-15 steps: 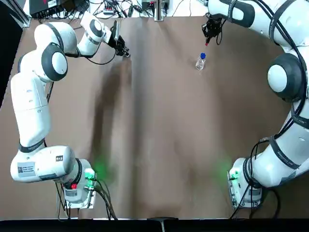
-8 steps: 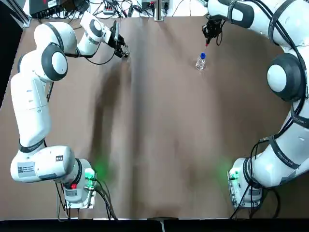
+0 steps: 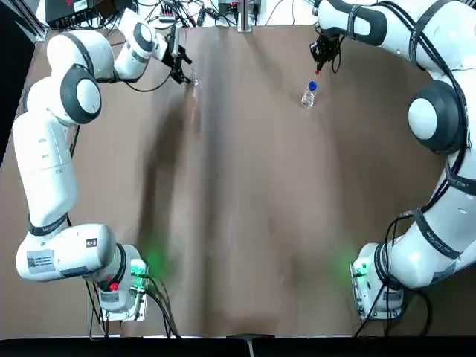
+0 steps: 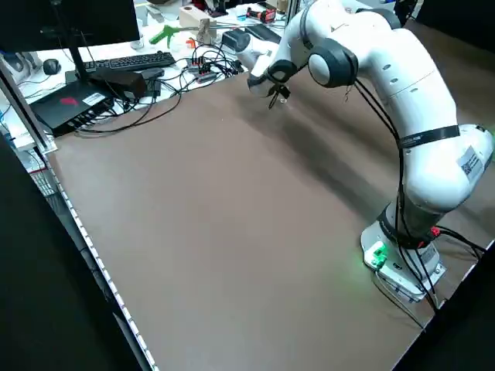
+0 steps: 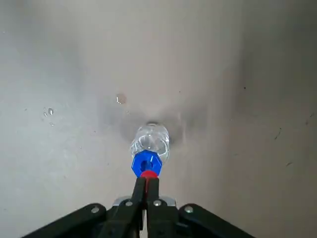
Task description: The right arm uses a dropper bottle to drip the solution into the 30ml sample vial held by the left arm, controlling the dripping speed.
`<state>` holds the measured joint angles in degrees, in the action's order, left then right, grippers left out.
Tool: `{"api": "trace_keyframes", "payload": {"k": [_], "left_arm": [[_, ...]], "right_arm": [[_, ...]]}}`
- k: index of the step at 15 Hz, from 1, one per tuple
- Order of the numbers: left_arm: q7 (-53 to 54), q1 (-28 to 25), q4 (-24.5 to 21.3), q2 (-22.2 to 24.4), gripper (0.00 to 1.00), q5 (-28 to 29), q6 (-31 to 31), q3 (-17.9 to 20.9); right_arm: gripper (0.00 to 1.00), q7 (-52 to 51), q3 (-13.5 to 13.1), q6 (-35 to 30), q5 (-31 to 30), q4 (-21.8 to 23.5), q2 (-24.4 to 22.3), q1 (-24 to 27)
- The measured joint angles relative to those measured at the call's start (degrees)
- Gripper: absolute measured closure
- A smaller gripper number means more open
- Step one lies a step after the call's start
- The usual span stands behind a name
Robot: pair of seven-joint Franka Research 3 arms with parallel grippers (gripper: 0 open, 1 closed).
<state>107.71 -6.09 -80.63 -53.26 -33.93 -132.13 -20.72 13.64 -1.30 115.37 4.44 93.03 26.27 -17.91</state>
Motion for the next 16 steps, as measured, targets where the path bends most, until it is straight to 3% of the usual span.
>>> {"api": "trace_keyframes", "payload": {"k": [3, 6, 8, 9, 10, 11, 13, 16], "left_arm": [[-7.1, -2.5, 0.1, 2.7, 0.0, 4.5, 0.1, 0.2], [-17.8, -3.1, 0.2, 6.1, 0.0, 12.6, 2.1, 0.1], [-30.4, -3.1, 0.2, 9.4, 0.0, 18.8, 6.1, 0.1], [-36.7, -3.0, 0.2, 11.2, 0.0, 21.9, 8.0, 0.1], [-43.0, -3.0, 0.2, 13.1, 0.0, 25.5, 9.8, 0.0], [-49.3, -3.0, 0.2, 15.0, 0.0, 28.9, 11.6, -0.2], [-62.3, -2.7, 0.0, 18.8, 0.0, 32.5, 16.2, -0.5], [-79.1, -2.7, -2.8, 25.4, 0.0, 33.4, 21.9, -0.6]], "right_arm": [[0.91, 0.0, 0.1, 0.1, 0.0, 0.0, 0.2, 0.0], [0.64, 0.0, 0.1, 0.2, 0.0, 0.0, 0.3, 0.0], [0.41, 0.0, 0.1, 0.2, 0.0, 0.0, 0.3, 0.0], [0.37, 0.0, 0.1, 0.2, 0.0, -0.1, 0.3, 0.0], [0.23, 0.0, 0.1, 0.2, 0.0, -0.2, 0.3, 0.0], [0.16, 0.0, 0.1, 0.2, 0.0, -0.4, 0.2, 0.0], [0.15, 0.0, 0.0, 0.2, 0.0, -0.9, -0.2, 0.2], [0.14, -0.3, -0.2, -0.1, 0.0, -1.7, -2.4, 1.6]]}}
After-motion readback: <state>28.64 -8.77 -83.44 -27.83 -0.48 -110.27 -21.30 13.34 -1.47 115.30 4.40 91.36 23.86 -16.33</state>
